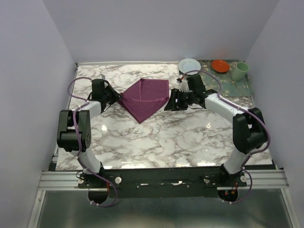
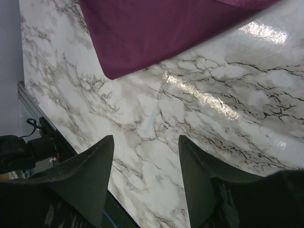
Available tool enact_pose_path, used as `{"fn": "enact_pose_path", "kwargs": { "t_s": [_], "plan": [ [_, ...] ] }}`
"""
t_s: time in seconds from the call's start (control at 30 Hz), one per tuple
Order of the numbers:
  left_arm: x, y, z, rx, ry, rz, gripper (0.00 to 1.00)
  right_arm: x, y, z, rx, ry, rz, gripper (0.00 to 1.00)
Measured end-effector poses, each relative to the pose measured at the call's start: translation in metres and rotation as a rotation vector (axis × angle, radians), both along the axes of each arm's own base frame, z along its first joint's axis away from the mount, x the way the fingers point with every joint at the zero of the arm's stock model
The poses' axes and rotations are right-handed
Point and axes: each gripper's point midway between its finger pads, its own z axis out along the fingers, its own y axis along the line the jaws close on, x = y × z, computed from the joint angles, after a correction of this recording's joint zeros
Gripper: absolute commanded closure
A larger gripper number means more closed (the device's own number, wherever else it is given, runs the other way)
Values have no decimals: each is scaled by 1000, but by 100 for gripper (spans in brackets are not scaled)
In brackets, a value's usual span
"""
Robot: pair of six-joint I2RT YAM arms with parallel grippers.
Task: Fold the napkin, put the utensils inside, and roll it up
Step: Fold the napkin
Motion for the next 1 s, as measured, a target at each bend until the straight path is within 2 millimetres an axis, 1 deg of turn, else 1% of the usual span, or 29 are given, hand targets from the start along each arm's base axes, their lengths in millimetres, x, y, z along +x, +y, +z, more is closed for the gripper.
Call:
{"fn": "enact_pose_path", "kwargs": {
  "t_s": [0.13,0.23,0.47,0.53,0.57,0.6,0.67,0.7,0.73,0.83,0.87,0.9,1.0],
  "plan": [
    [2,1,-4,3,10,7,100,-1,5,-6,-5,12,11,35],
    [5,7,-12,2,26,21,100,-3,12,-9,-9,19,29,35],
    [5,15,-28,7,76,44,100,-7,39,-5,-5,-8,98,35],
    [5,15,-29,9,88,48,89,-8,47,-4,-6,-19,121,35],
    [9,16,-27,9,83,50,83,-8,51,-4,-7,-27,135,35],
    [9,16,-27,9,83,50,71,-8,54,-4,-8,-30,142,34],
    [13,16,-27,12,85,51,61,-9,62,-8,-23,-47,169,34],
    [14,17,-27,16,85,52,53,-10,65,-10,-30,-50,178,34],
    [15,17,-26,15,87,55,50,-9,68,-13,-44,-66,189,33],
    [17,19,-23,25,95,64,35,-4,80,-21,-110,-138,219,31],
    [18,21,-21,33,98,67,33,-3,84,-23,-136,-166,231,31],
    [19,22,-20,37,101,70,34,-3,91,-27,-186,-210,251,31],
    [15,29,-8,62,128,106,38,-3,112,-27,-269,-316,290,30]
  ]
}}
